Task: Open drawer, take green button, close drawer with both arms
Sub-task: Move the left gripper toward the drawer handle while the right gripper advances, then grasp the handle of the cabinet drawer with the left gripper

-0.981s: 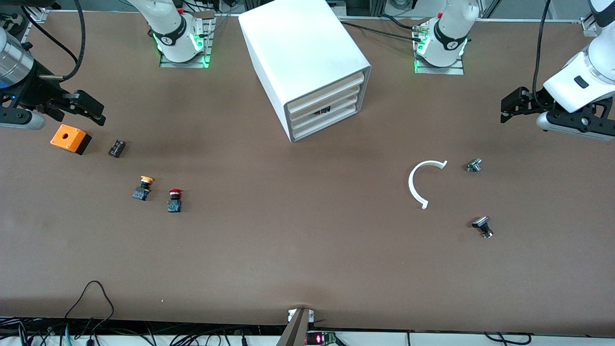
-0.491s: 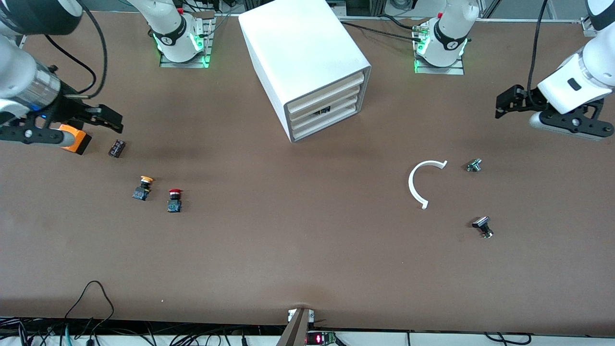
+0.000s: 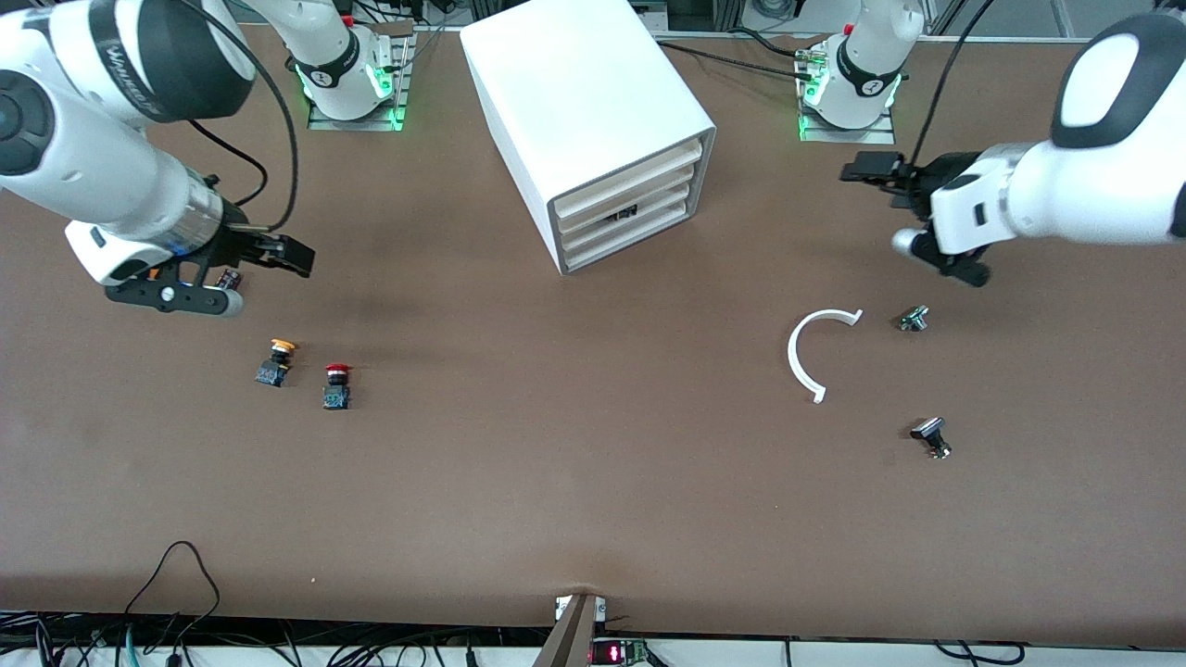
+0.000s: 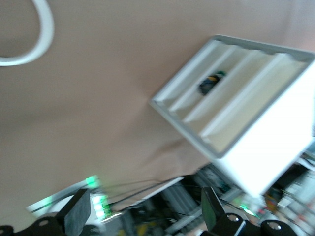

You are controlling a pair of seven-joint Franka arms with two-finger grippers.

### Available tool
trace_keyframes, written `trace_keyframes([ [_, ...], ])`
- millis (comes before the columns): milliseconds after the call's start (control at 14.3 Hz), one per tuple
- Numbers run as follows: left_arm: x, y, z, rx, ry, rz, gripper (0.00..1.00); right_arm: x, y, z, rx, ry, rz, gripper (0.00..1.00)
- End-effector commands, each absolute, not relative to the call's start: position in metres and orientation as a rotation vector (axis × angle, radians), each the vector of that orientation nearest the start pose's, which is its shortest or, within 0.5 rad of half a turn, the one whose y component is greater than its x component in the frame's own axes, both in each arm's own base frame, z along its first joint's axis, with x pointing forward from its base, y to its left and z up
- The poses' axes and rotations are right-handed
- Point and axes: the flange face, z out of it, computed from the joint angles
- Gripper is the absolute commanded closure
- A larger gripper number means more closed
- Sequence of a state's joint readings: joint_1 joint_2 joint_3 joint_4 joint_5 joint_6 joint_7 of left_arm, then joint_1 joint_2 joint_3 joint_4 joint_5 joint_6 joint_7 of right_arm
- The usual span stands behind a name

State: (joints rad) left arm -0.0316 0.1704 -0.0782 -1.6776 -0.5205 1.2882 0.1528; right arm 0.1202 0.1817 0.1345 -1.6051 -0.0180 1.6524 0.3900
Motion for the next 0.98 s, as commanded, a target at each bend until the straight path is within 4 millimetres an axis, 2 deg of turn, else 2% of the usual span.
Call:
trace_keyframes([
  [0,0.557,-0.133,0.445,2.240,-0.393,-0.699,0.01,0.608,0.171,0.508,-3.149,0.234,0.186,0.00],
  [210,0.572,-0.145,0.387,2.030,-0.466,-0.602,0.01,0.622,0.191,0.500,-3.141,0.230,0.180,0.00],
  [280,0.573,-0.149,0.368,1.979,-0.492,-0.554,0.01,0.624,0.204,0.498,-3.139,0.214,0.175,0.00],
  [350,0.571,-0.152,0.346,1.928,-0.509,-0.500,0.01,0.628,0.206,0.498,-3.135,0.256,0.169,0.00],
  [561,0.553,-0.166,0.291,1.882,-0.570,-0.398,0.02,0.639,0.229,0.488,-3.123,0.311,0.163,0.00],
  [701,0.531,-0.181,0.261,1.873,-0.597,-0.366,0.02,0.644,0.253,0.479,-3.110,0.373,0.153,0.00],
  [771,0.520,-0.181,0.243,1.867,-0.608,-0.349,0.05,0.642,0.268,0.475,-3.094,0.409,0.165,0.00],
  [911,0.501,-0.182,0.208,1.868,-0.649,-0.294,0.05,0.640,0.283,0.474,-3.055,0.476,0.178,0.00],
])
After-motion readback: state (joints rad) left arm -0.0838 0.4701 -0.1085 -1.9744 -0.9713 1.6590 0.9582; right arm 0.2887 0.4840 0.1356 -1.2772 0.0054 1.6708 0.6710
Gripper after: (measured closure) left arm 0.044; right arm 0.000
